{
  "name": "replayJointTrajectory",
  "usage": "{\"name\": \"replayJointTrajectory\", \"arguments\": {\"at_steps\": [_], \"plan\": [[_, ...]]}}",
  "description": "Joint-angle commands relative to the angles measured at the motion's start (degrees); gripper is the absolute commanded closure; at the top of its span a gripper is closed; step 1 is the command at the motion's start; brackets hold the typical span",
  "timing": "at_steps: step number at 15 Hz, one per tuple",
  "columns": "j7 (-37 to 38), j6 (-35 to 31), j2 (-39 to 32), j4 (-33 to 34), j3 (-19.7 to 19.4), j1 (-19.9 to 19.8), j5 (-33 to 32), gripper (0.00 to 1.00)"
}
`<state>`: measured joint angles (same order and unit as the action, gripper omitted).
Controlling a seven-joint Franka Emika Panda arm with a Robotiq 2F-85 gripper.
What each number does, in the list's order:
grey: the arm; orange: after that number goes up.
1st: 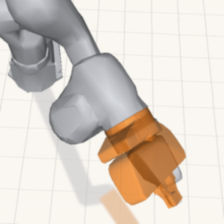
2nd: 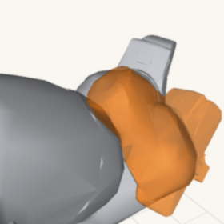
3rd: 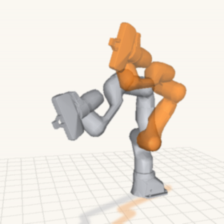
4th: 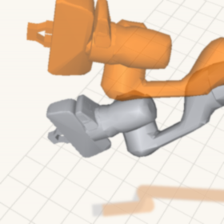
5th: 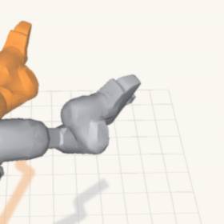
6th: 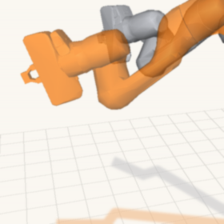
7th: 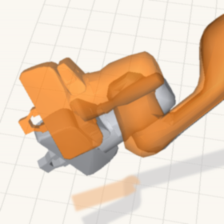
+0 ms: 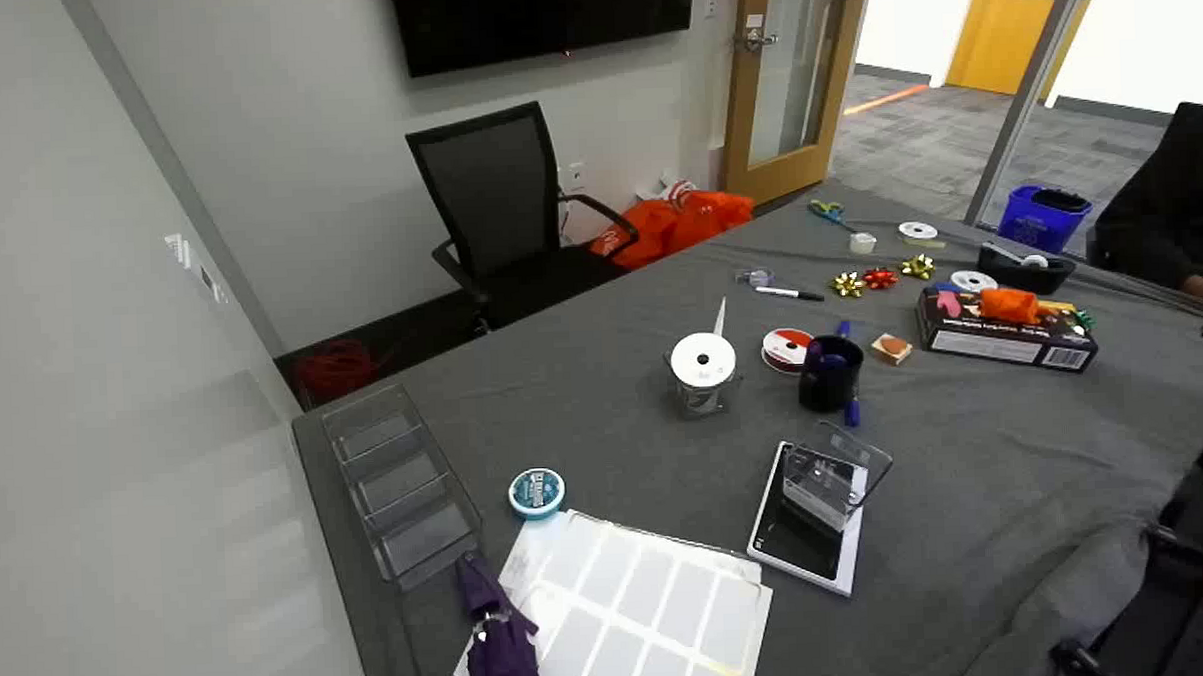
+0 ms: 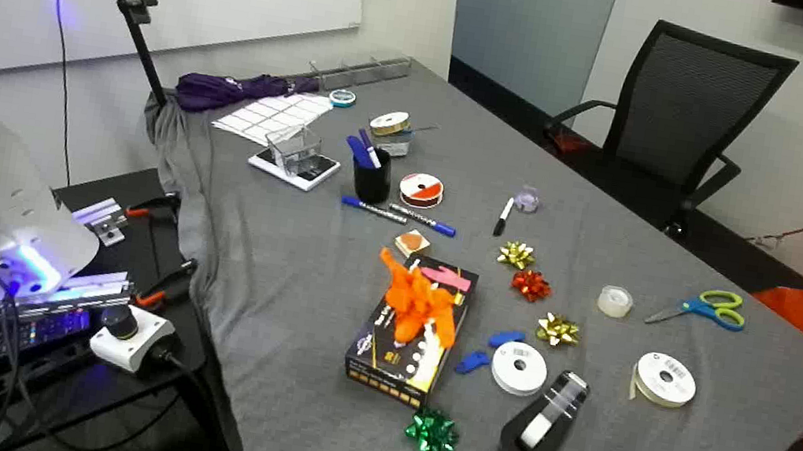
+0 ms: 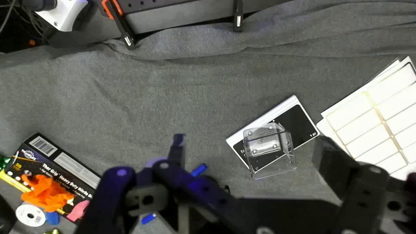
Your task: Put the match box inside the clear case on the left
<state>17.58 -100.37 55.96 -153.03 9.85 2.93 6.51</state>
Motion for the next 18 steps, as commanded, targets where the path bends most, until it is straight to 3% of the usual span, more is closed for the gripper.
{"name": "replayJointTrajectory", "arguments": {"at_steps": [1,8,18], "plan": [[-0.3,0.2,0.0,0.1,0.3,-0.5,0.3,0.0],[-0.3,0.2,0.0,0.1,0.3,-0.5,0.3,0.0],[21.4,-20.4,-17.3,2.6,3.0,-7.9,5.8,0.0]]}}
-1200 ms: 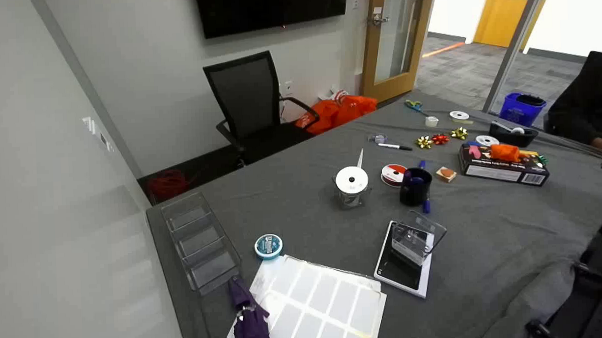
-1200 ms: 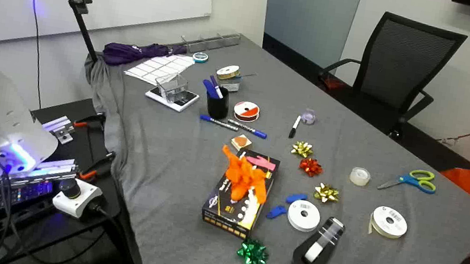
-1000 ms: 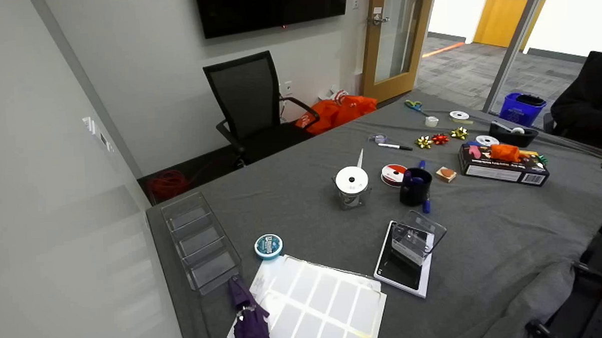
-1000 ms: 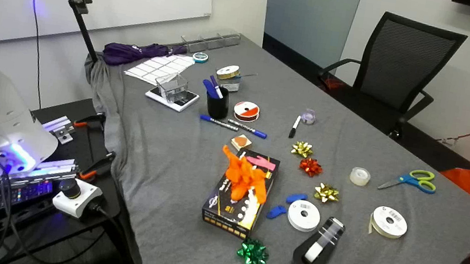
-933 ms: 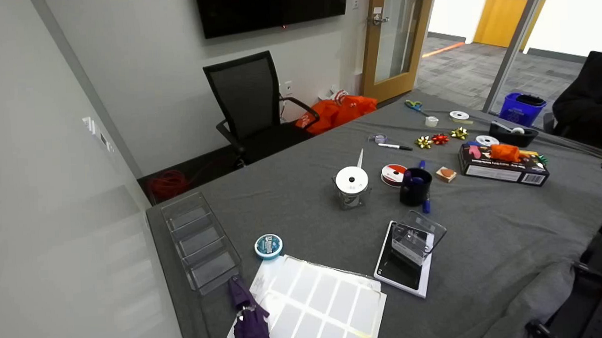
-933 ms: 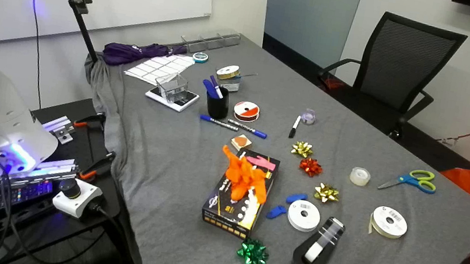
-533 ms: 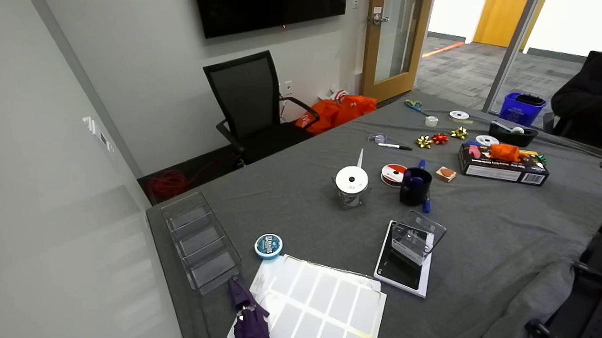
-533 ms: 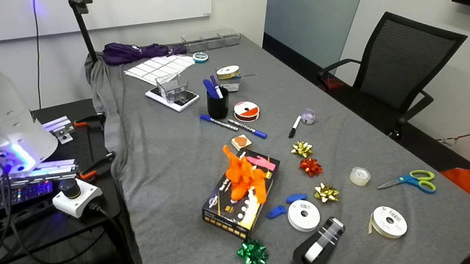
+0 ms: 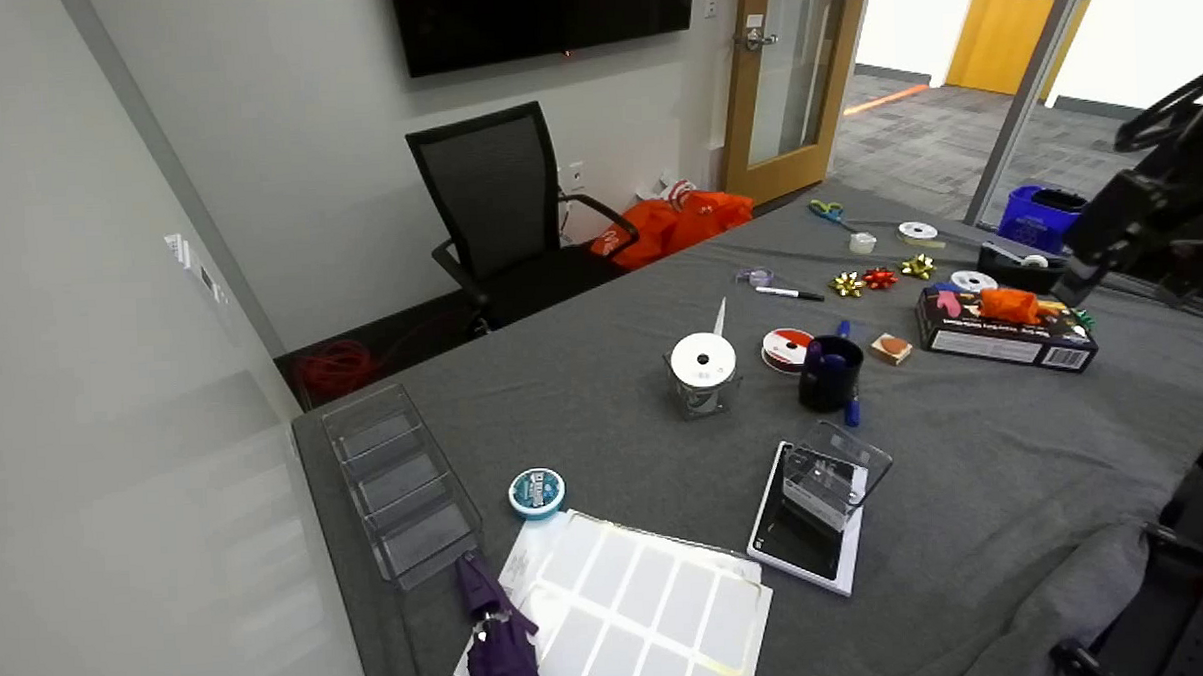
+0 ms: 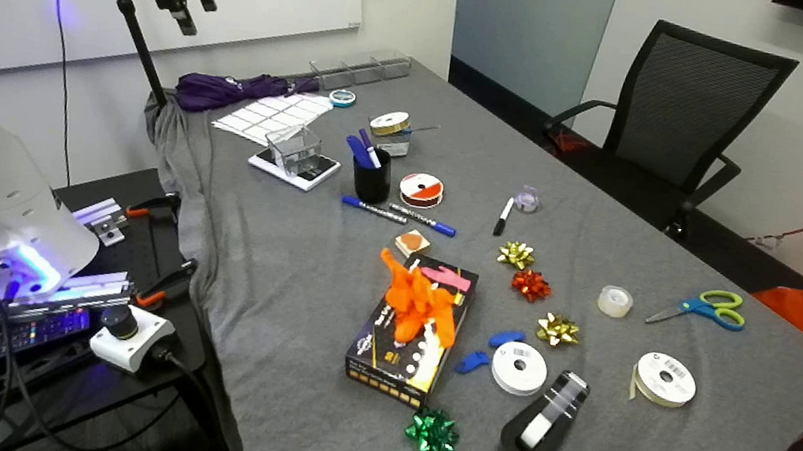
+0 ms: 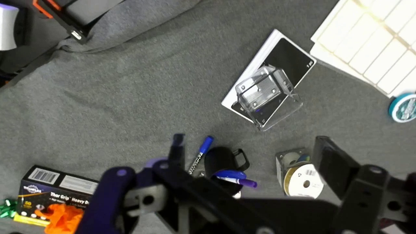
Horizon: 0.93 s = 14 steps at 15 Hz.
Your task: Put the match box inside the clear case on the left
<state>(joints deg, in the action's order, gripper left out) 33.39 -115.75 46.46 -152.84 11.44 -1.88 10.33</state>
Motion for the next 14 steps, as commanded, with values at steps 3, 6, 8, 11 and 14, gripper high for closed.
{"name": "replayJointTrajectory", "arguments": {"at_steps": [3,6,8,11,14], "plan": [[14.7,-9.8,-14.4,4.3,1.6,-3.7,2.6,0.0],[23.5,-11.5,-20.4,6.9,0.7,-3.1,3.0,0.0],[29.5,-10.0,-22.9,8.9,0.1,-2.6,3.1,0.0],[29.4,-10.8,-21.6,7.5,-1.0,-1.0,1.2,0.0],[30.0,-10.7,-22.3,8.1,-1.1,-1.0,1.2,0.0]]}}
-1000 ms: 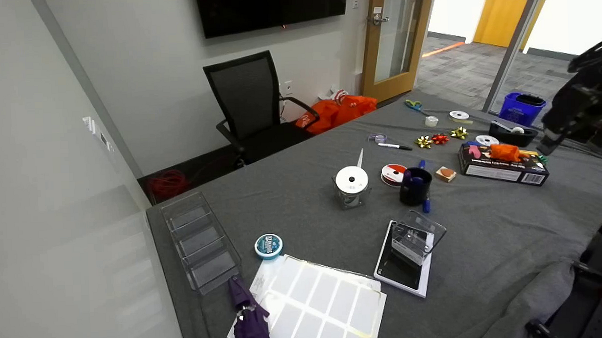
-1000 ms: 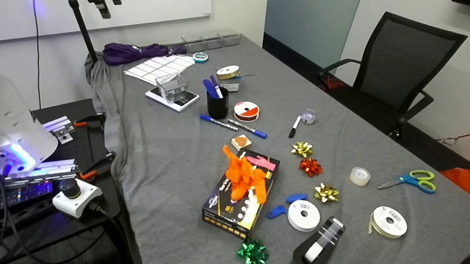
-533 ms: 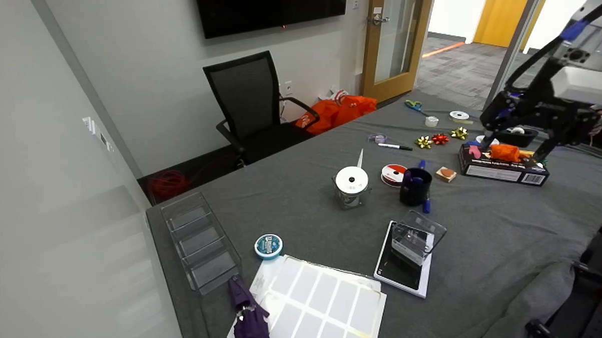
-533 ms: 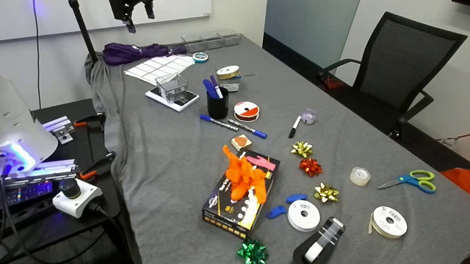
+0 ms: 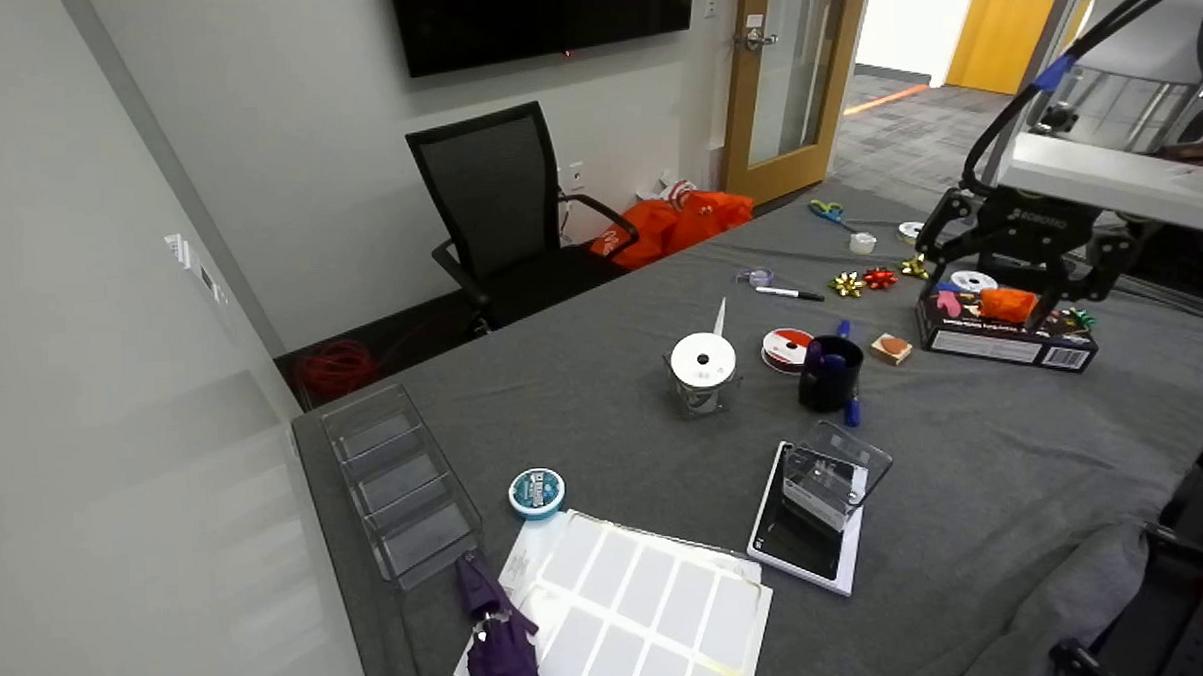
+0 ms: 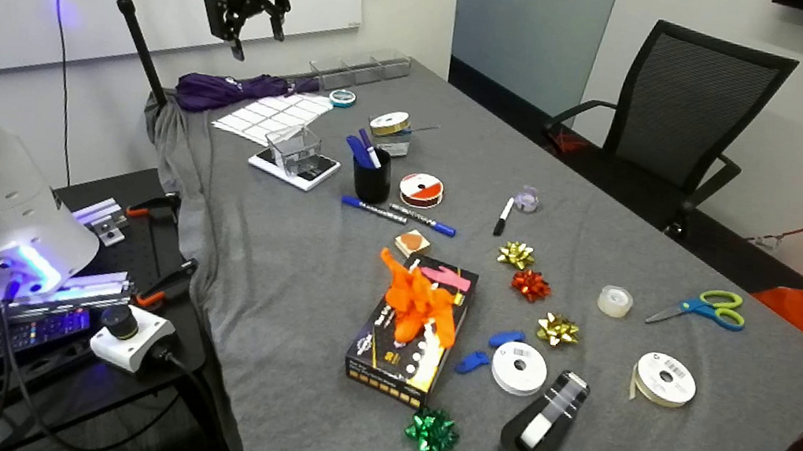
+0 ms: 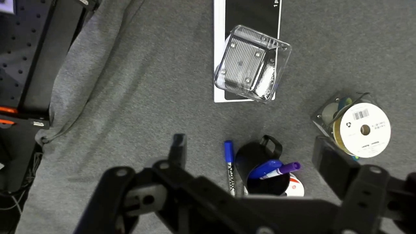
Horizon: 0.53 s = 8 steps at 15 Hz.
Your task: Put the match box inside the clear case on the left
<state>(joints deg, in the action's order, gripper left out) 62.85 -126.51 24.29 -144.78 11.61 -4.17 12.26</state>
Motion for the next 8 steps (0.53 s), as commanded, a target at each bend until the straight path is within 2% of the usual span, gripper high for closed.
{"name": "replayJointTrajectory", "arguments": {"at_steps": [1,4,8], "plan": [[0.5,0.0,-0.1,0.1,-1.3,1.3,-0.7,0.0],[-1.0,-3.0,-3.2,2.1,-3.8,-0.1,-0.8,0.0],[0.9,-9.8,-10.6,7.4,-7.8,-2.6,-0.8,0.0]]}}
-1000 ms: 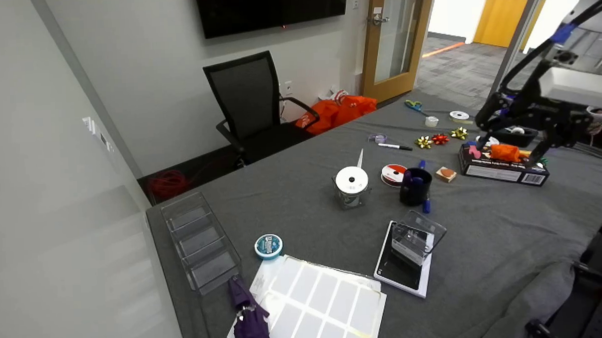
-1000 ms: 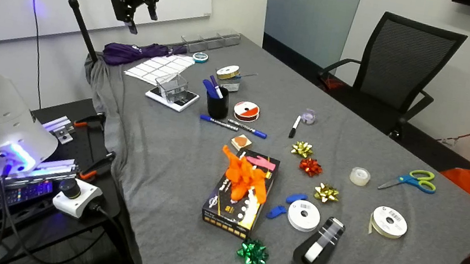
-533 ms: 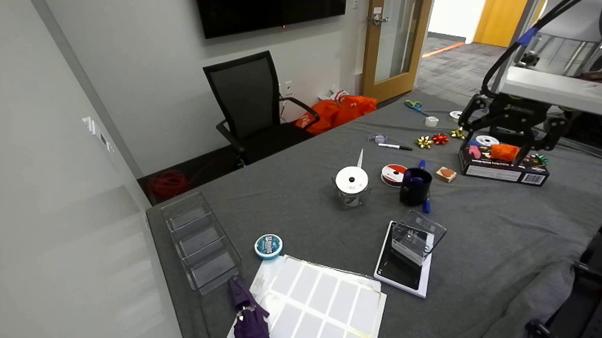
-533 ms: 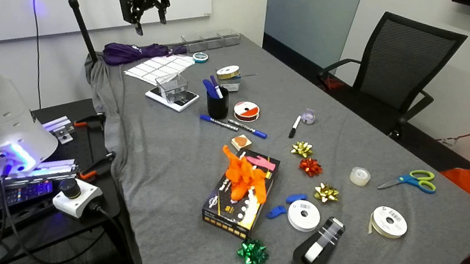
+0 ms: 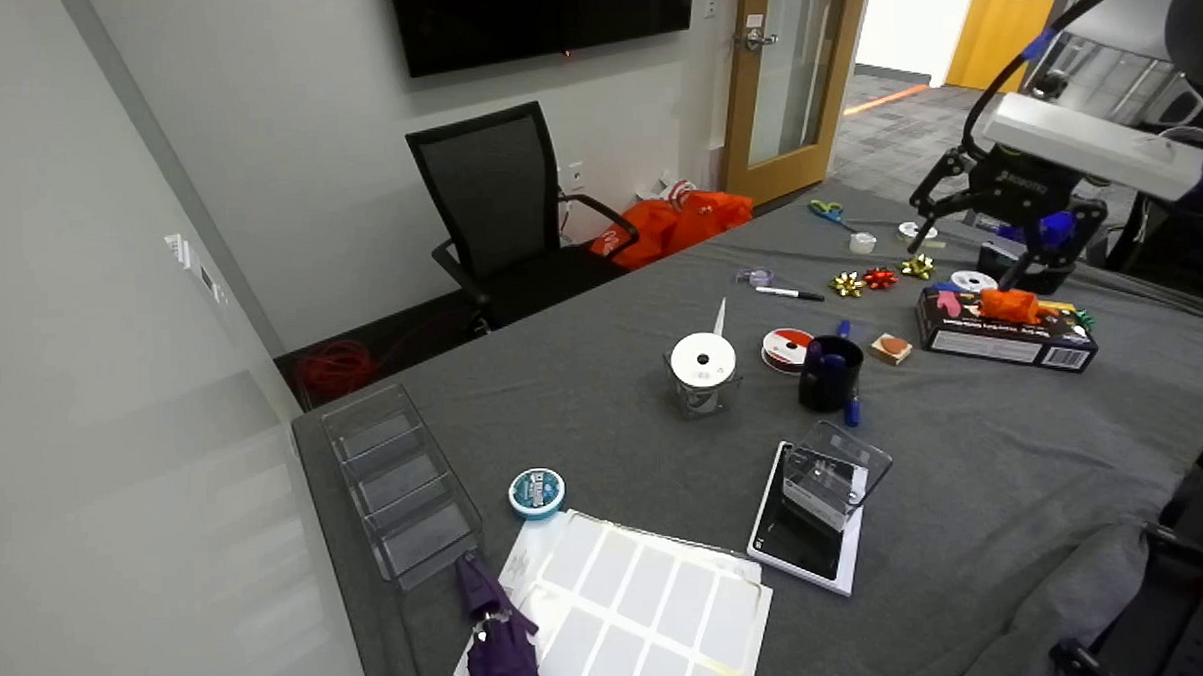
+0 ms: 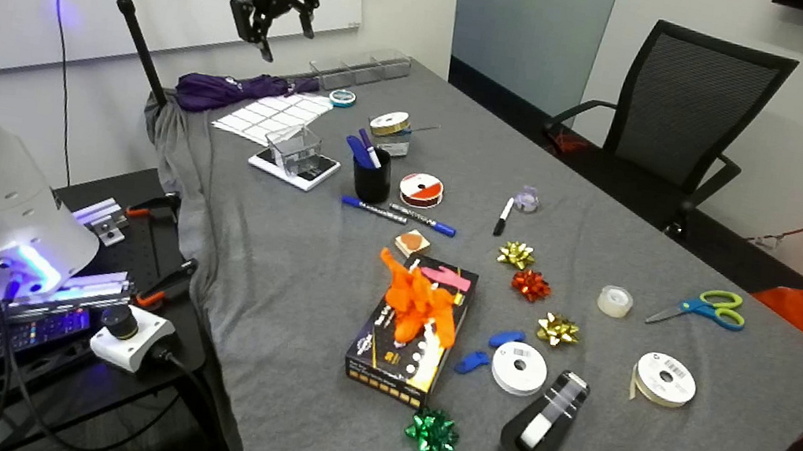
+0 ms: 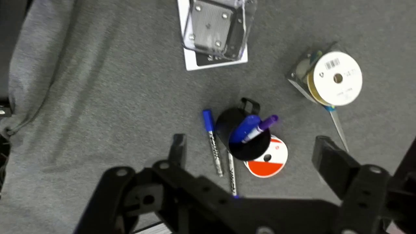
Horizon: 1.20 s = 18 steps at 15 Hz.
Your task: Put the match box inside the clear case on the left
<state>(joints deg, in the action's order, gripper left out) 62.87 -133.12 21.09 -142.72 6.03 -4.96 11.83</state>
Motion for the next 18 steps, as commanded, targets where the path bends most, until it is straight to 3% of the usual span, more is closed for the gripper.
{"name": "replayJointTrajectory", "arguments": {"at_steps": [1,6,12,16,18], "plan": [[1.7,-4.2,-9.3,6.5,-3.0,-2.3,-0.8,0.0],[6.2,-10.4,-21.3,13.0,-6.8,-3.9,-6.9,0.0],[17.6,-12.7,-34.8,22.5,-13.5,-1.6,-19.3,0.0],[17.1,-11.9,-39.6,25.7,-17.0,-0.7,-21.3,0.0],[16.9,-12.2,-38.2,24.0,-17.2,-0.2,-19.5,0.0]]}}
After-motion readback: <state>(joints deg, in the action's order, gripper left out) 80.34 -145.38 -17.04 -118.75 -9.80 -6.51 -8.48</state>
